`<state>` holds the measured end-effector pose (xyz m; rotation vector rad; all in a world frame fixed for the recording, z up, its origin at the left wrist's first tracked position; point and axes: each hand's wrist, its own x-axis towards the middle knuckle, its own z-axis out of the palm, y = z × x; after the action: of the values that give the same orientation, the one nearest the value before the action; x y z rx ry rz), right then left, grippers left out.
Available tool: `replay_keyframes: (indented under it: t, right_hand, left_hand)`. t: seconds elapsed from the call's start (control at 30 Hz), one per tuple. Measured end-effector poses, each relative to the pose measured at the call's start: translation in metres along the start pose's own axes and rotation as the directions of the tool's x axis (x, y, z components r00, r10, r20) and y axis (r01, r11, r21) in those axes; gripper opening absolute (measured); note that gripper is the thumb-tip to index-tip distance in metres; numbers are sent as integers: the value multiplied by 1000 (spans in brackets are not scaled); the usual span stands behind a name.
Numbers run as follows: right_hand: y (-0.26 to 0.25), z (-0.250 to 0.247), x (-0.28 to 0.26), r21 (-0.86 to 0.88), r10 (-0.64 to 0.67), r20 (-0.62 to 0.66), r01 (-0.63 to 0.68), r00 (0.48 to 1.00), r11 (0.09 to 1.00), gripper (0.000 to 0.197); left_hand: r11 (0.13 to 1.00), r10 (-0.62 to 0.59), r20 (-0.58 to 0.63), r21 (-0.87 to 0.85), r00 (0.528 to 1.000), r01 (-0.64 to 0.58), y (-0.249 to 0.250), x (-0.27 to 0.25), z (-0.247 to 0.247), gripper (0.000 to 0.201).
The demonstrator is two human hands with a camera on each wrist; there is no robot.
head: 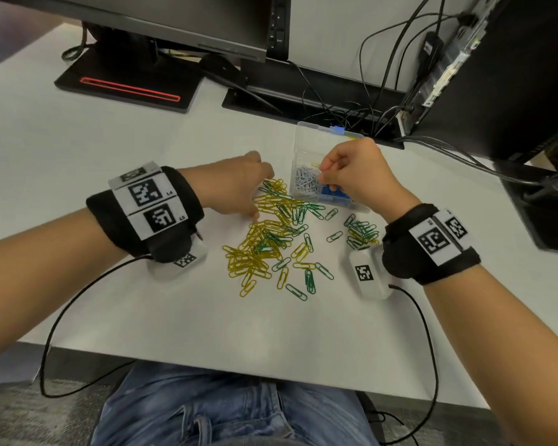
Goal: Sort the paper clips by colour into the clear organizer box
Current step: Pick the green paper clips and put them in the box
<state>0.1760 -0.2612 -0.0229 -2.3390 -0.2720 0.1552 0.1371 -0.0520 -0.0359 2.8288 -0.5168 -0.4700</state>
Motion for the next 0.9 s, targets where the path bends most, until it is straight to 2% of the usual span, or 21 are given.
replay_keyframes:
  t: [0.07,0.23,0.33,0.43,0.53,0.6,0.7,0.8,0.9]
  right_hand:
    - [-4,2,4,-25,-9,3,9,1000,1000,12]
    - [-12,-20,-16,-304,-31,-1,29,1000,952,28]
    - [0,-46,-45,-343,171,47,-145,984,928,41]
    - [18,-58,-71,-452,442,173,-327,880,830,70]
    - [29,-55,-81,-509,555,280,-369,783,778,98]
    - [29,-49,-82,-512,555,311,-356,772,782,100]
    - [20,-30,-78,-555,468,334,-231,818,799,85]
    - [8,-9,-73,-519,367,378,-134,850,844,67]
    - [-3,3,-65,-451,273,433,-56,859,891,62]
  left_hand:
    - [1000,-2,13,7,1000,2,-1,8,-2,77]
    - [998,27,145,57,989,-36,-2,15,-5,66]
    - [997,77,198,2,977,-79,-3,7,-6,69]
    - [995,95,252,-43,963,-87,-6,-4,-7,85]
    - [1000,-8,299,11,954,5,-9,-16,-10,116]
    - [996,-63,344,81,937,37,-6,-24,-5,129]
    - [991,-74,347,127,935,31,6,-28,7,130]
    - [996,-23,302,85,953,-3,21,-21,15,112]
    - [998,40,239,35,970,-49,37,-9,16,93]
